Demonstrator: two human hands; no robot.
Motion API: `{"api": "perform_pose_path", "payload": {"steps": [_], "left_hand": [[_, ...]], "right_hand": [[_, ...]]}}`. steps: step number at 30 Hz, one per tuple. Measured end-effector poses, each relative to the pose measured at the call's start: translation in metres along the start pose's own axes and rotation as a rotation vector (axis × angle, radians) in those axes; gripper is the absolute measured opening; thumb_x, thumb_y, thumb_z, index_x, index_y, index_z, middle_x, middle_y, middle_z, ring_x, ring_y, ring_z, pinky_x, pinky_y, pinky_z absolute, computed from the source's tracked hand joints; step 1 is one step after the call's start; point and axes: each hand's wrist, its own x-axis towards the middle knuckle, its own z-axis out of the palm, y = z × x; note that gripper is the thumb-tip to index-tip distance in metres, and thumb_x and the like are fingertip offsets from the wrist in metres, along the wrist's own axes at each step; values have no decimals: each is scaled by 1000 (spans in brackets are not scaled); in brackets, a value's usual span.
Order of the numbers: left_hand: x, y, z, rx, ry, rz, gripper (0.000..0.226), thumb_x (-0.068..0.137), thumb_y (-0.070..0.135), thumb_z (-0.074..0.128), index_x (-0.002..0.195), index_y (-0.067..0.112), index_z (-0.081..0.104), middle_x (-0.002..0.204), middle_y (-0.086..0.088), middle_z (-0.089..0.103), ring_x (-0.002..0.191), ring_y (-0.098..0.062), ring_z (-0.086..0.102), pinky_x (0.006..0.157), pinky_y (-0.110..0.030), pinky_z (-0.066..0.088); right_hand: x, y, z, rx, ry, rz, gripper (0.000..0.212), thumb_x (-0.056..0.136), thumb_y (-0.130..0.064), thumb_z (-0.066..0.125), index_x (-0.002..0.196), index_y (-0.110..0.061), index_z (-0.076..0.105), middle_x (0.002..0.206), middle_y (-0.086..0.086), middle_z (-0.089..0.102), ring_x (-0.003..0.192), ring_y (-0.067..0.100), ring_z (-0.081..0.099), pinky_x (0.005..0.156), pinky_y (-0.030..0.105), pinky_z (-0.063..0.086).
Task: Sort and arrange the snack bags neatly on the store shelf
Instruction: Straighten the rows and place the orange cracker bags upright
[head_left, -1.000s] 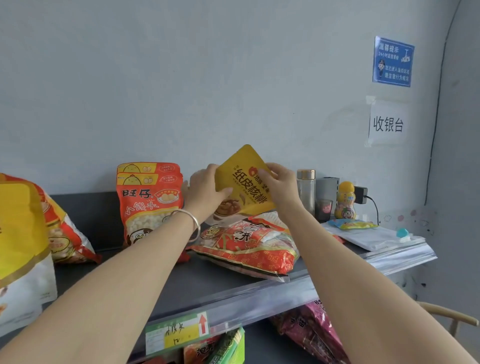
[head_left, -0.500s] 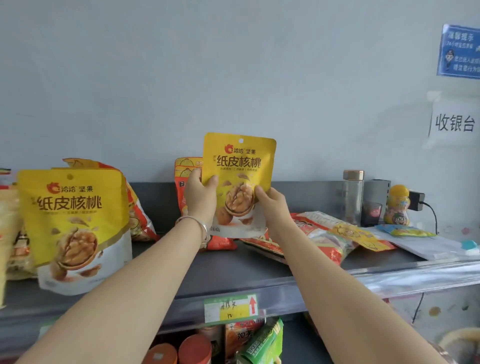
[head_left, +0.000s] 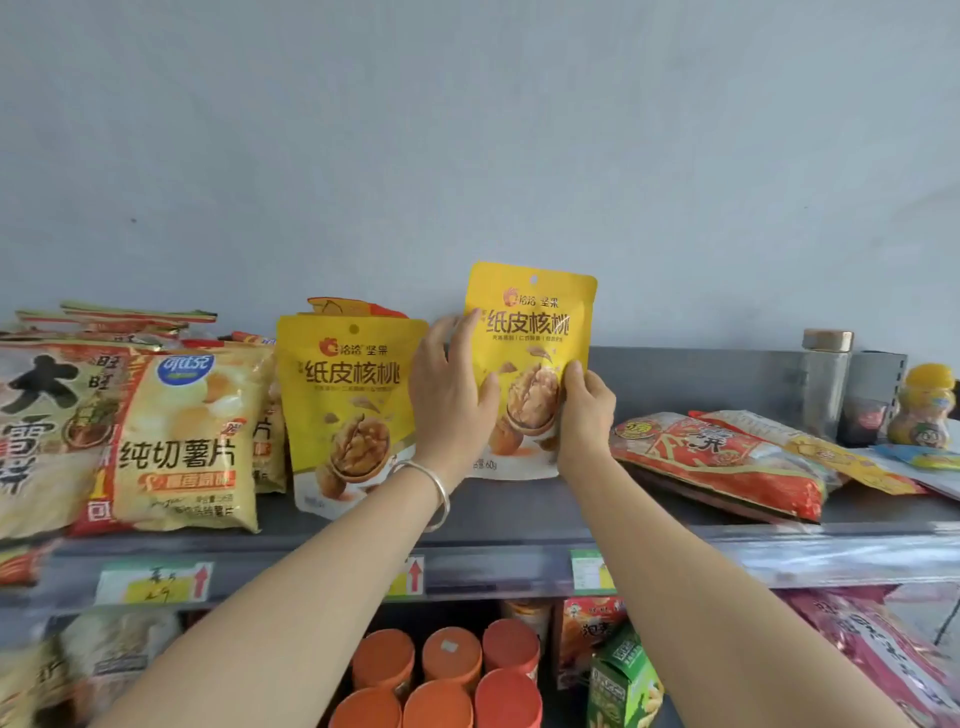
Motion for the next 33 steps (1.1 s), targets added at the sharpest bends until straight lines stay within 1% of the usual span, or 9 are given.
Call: {"api": "perform_pose_path", "payload": {"steps": [6,10,13,15,18,25,27,30,33], "left_hand": [[-27,-42,-59,66,25,1,48,82,7,61,128,4,49,123,-19,52,116,-35,48,95,-44,39],[-45,-72,-84,29,16,-101,53,84,16,65,131,4,45,125,-19,50,117,-34,47,95,-42,38],[-65,-98,-97,33,-112,-182,72,81,18,69,142,12,30,129,-17,41,119,-30,45,91,-35,40],[-76,-111,-104,-30,-232,-249,90,82,20,70,148,28,9,132,-12,34,120,-22,42,89,-28,39],[-83,-118,-108,-37,-377,-323,110,80,29,72,134,54,-21,128,-4,30,105,-9,40,78,-24,39],[-75,-123,-104,95,-418,-345,108,86,31,65,127,54,-32,131,-12,31,87,-21,54,68,-37,51],[-77,-124,-102,100,-424,-326,104,85,36,64,133,49,-28,138,-12,26,98,-23,54,68,-34,50],[-79,-126,-99,149,-359,-308,106,77,49,68,145,39,-12,149,-10,11,132,-30,30,91,-43,45],[-76,-124,-95,204,-268,-305,103,75,48,70,148,35,0,154,-13,1,140,-34,14,104,-47,34]], "right_hand": [[-55,12,37,64,-111,2,26,99,-22,45,77,-10,51,79,10,49,77,19,45,73,32,38],[-88,24,59,-38,-200,-33,32,100,-22,44,69,-16,45,69,4,44,67,12,40,62,28,33],[-111,35,74,-101,-251,-43,39,100,-21,43,63,-19,34,58,-7,32,56,8,28,51,20,26],[-120,37,81,-111,-269,-37,38,101,-20,42,63,-19,34,58,-7,33,56,8,29,52,21,26],[-125,35,88,-100,-267,-14,36,101,-18,41,65,-19,35,61,-6,35,59,8,31,56,25,27],[-119,36,83,-230,-310,3,31,98,-29,46,72,-13,42,72,1,41,68,13,36,62,29,30],[-111,36,78,-246,-248,-7,34,100,-32,41,80,-8,52,76,2,51,70,13,44,64,29,36],[-92,30,73,-264,-182,-13,28,101,-29,39,95,-10,58,88,4,60,81,17,53,72,33,42],[-71,23,77,-278,-195,3,23,99,-26,42,111,-14,58,101,4,61,92,19,56,72,29,41]]}}
